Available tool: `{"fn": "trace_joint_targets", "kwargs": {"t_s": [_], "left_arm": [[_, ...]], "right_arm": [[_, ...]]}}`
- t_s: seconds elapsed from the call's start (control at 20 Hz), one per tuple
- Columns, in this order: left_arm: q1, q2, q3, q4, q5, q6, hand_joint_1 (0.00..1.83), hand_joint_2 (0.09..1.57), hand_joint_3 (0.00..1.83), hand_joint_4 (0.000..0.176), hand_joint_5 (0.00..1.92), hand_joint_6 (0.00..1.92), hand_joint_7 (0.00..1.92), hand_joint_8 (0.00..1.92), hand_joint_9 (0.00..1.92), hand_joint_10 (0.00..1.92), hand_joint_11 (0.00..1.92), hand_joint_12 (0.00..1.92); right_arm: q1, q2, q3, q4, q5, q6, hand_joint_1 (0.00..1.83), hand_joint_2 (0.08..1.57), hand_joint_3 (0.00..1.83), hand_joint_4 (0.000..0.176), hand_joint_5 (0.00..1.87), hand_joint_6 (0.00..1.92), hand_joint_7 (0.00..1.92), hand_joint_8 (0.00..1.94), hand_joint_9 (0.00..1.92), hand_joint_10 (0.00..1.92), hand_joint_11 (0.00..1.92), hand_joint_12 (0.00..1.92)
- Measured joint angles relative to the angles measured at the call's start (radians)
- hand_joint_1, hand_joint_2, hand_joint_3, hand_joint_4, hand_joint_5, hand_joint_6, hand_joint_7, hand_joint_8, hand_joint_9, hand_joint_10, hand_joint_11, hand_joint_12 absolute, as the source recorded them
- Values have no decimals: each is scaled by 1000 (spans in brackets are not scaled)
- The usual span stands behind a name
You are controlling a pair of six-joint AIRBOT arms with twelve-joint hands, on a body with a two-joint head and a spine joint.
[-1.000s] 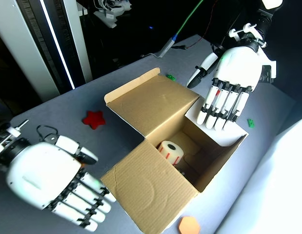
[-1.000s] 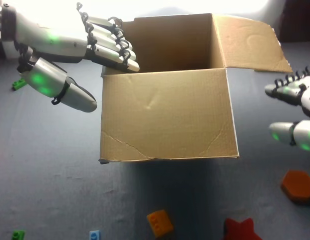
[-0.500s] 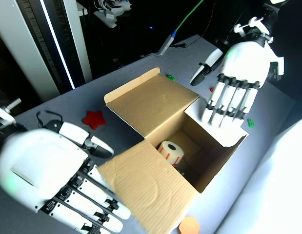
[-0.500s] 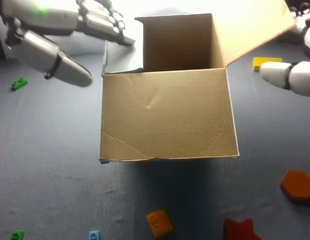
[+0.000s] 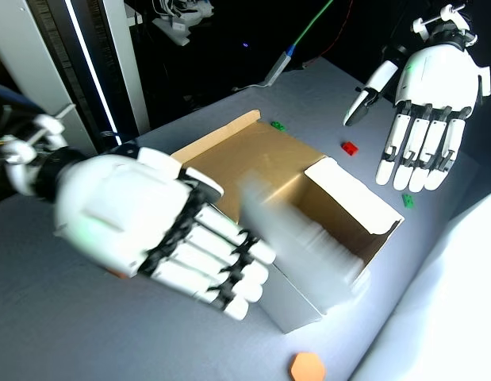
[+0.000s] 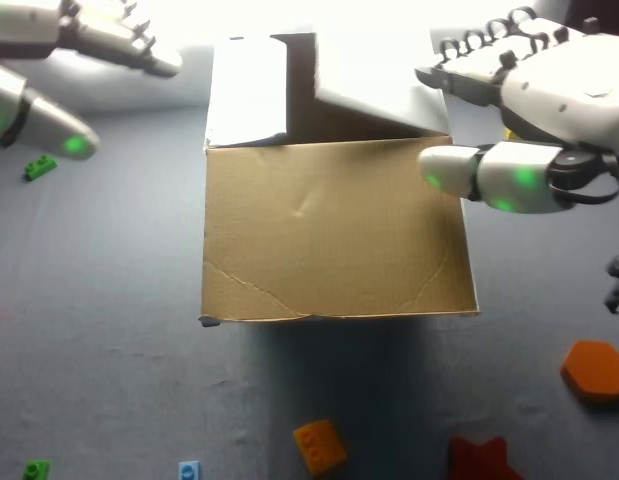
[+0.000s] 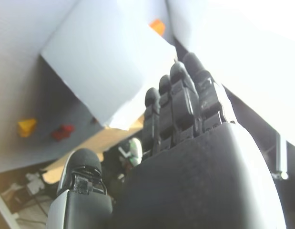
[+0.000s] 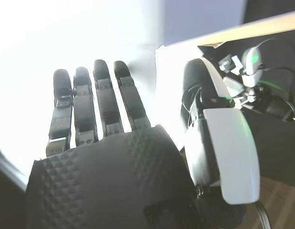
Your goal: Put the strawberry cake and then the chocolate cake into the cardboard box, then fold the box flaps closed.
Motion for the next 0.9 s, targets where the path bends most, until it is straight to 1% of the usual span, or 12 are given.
{"fn": "trace_joint_targets", "kwargs": {"t_s": [0.1, 0.15, 0.2, 0.25, 0.35, 0.45, 0.5, 0.55, 0.7, 0.8, 0.85, 0.9], "left_arm": [[28, 24, -17, 13, -3, 0, 0, 1225, 2, 0, 223, 4, 231, 3, 238, 4, 0, 806], [42, 33, -28, 11, -4, 0, 0, 1225, 2, 0, 229, 5, 239, 4, 247, 6, 0, 831], [61, 42, -47, 7, -5, 2, 0, 1225, 1, 0, 221, 1, 236, 1, 245, 3, 0, 818], [74, 48, -63, 4, -5, 9, 0, 1225, 1, 0, 221, 1, 236, 1, 245, 3, 0, 818], [113, 68, -105, -11, -8, 23, 0, 1237, 4, 0, 223, 0, 246, 2, 252, 2, 0, 828], [146, 93, -158, -20, -16, 35, 0, 1232, 1, 0, 212, 0, 251, 3, 244, 0, 0, 823], [169, 105, -180, -36, -16, 43, 0, 1231, 0, 0, 230, 5, 278, 8, 273, 9, 0, 873], [192, 112, -201, -45, -12, 48, 0, 1241, 3, 0, 230, 3, 283, 6, 277, 7, 0, 861], [232, 132, -256, -44, -7, 63, 0, 1246, 3, 0, 235, 3, 292, 4, 278, 4, 0, 827], [260, 148, -299, -57, -2, 77, 0, 1234, 0, 0, 234, 4, 297, 3, 287, 4, 0, 869], [274, 151, -312, -69, 0, 82, 0, 1231, 0, 0, 244, 7, 299, 3, 282, 1, 0, 875], [286, 155, -322, -76, 4, 85, 0, 1231, 0, 0, 253, 10, 294, 1, 278, 0, 0, 877]], "right_arm": [[0, -19, 16, 2, 5, 0, 0, 1285, 0, 0, 142, 2, 178, 0, 158, 4, 0, 454], [0, -27, 21, 3, -1, -2, 0, 1291, 1, 0, 142, 2, 169, 1, 151, 2, 0, 479], [0, -31, 22, 2, -17, -5, 0, 1305, 4, 0, 166, 9, 180, 3, 159, 4, 0, 571], [0, -34, 24, 1, -31, -19, 0, 1305, 4, 0, 166, 9, 180, 3, 159, 4, 0, 571], [-10, -55, 34, -3, -42, -79, 0, 1302, 1, 0, 146, 0, 164, 0, 152, 1, 0, 541], [-16, -68, 37, -5, -42, -159, 0, 1298, 0, 0, 131, 0, 144, 0, 135, 2, 0, 459], [-16, -70, 37, -5, -46, -187, 0, 1318, 5, 0, 165, 9, 166, 3, 128, 7, 0, 480], [-20, -69, 37, -7, -46, -194, 0, 1320, 4, 0, 158, 4, 178, 4, 132, 10, 0, 441], [-20, -70, 37, -7, -45, -194, 0, 1308, 0, 0, 183, 11, 206, 8, 156, 17, 0, 451], [-19, -63, 36, -8, -44, -132, 0, 1301, 0, 0, 190, 10, 210, 4, 161, 16, 0, 489], [-12, -56, 36, -7, -55, -105, 0, 1302, 0, 0, 184, 6, 216, 4, 163, 15, 0, 462], [-6, -45, 33, -6, -62, -83, 0, 1296, 0, 0, 176, 2, 207, 3, 162, 13, 0, 391]]}}
